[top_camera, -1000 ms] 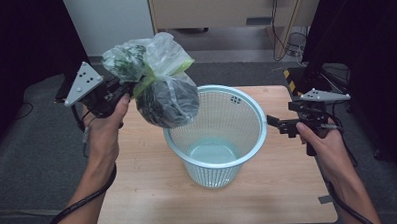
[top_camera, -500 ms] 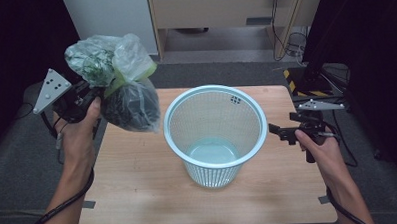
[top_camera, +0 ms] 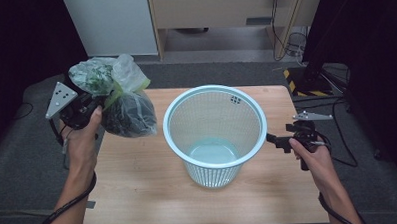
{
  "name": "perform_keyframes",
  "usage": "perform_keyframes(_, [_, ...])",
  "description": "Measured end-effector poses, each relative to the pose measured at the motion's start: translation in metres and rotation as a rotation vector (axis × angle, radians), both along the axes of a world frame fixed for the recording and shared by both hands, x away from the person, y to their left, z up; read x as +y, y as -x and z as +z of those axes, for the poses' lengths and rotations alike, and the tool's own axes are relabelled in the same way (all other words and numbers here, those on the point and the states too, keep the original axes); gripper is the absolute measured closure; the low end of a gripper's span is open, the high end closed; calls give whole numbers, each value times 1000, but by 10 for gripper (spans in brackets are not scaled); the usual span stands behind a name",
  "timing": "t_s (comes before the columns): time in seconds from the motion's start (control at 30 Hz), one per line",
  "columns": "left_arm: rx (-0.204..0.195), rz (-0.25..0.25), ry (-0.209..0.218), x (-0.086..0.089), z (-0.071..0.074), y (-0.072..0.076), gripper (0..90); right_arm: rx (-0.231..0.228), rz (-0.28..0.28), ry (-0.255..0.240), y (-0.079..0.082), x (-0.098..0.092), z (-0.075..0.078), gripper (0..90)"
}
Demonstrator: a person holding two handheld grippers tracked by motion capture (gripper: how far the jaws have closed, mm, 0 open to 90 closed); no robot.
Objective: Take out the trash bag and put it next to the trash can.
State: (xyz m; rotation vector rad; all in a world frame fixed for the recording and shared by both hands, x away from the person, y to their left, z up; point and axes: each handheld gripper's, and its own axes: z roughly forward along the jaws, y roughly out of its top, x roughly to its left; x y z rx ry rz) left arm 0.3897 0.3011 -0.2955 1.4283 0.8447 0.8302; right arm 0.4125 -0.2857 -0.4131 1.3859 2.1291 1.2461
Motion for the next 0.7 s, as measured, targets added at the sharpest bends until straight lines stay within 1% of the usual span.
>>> perform_keyframes(0.07, [19,4,20,1,-8,-4,885,15,-6,-3,-1,-2,-9,33])
perform_keyframes(0.1, [24,5,21,1,-11,-5,886,19,-6,-3,-1,-2,-12,33])
perform_keyframes(0.17, [35,12,4,0,-17,-10,885,33,-10,-11,-3,-4,-19,34])
perform_keyframes(0.2, [38,13,4,0,-20,-12,886,45,-14,-14,-3,-5,-22,34])
perform_keyframes(0.23, [40,16,-8,0,-23,-14,885,49,-16,-13,-4,-6,-25,34])
perform_keyframes(0.33, [61,21,-26,-2,-33,-19,886,60,-25,-19,-5,-7,-31,35])
perform_keyframes(0.4, [73,24,-17,-2,-41,-21,886,67,-30,-30,-6,-7,-35,35])
perform_keyframes(0.47, [77,25,-16,-4,-46,-22,885,77,-29,-33,-6,-7,-39,34])
perform_keyframes(0.6, [99,21,-43,-12,-58,-26,885,92,-32,-28,-7,-3,-48,34])
perform_keyframes(0.63, [104,19,-48,-14,-60,-27,885,94,-25,-23,-8,-3,-50,34])
perform_keyframes(0.7, [113,15,-54,-19,-64,-31,885,107,-26,-28,-8,-1,-53,34])
